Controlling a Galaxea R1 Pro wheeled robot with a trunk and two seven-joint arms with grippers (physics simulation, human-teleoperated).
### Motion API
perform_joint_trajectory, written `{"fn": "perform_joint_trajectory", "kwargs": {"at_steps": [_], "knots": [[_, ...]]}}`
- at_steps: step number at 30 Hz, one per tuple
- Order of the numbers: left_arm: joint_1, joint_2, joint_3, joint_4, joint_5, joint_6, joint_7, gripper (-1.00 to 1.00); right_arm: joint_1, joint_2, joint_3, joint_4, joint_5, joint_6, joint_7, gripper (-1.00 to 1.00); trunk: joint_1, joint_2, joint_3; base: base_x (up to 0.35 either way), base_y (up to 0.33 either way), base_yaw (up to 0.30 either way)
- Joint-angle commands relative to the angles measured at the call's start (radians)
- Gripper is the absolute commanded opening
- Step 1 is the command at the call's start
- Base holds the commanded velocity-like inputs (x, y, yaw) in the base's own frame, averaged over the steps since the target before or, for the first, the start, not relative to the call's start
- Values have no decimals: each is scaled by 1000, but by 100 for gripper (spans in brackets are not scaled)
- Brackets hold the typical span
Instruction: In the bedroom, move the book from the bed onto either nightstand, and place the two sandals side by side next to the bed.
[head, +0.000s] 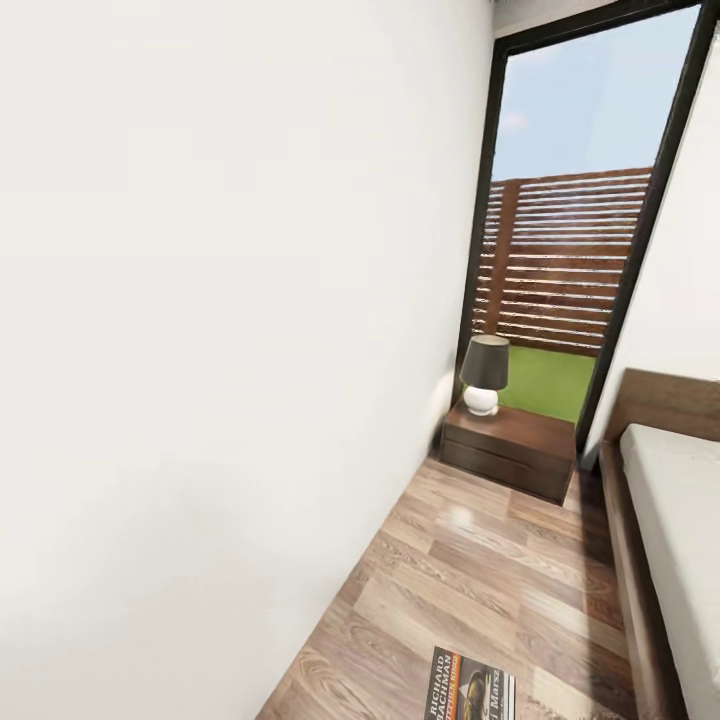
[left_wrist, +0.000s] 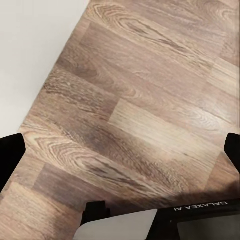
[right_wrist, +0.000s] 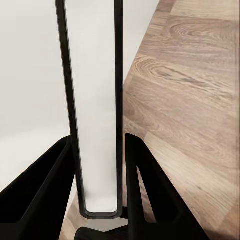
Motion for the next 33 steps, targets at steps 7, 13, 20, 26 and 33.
{"fn": "perform_joint_trajectory", "kwargs": {"at_steps": [7,13,20,26,33], "knots": [[-1,0,-8,1,6,-4,-1,100,-2,0,1,5,-7,-4,4,-100,0,-1,-1,0,0,-195],[-1,0,-8,1,5,-4,-1,100,-2,0,1,5,-7,-4,4,-100,0,-1,-1,0,0,-195],[-1,0,-8,1,6,-4,-1,100,-2,0,1,5,-7,-4,4,-100,0,-1,-1,0,0,-195],[-1,0,-8,1,6,-3,-1,100,-2,0,1,5,-7,-4,4,-100,0,-1,-1,0,0,-195],[-1,0,-7,1,6,-4,-1,100,-2,0,1,5,-7,-4,4,-100,0,-1,-1,160,139,-195]]}}
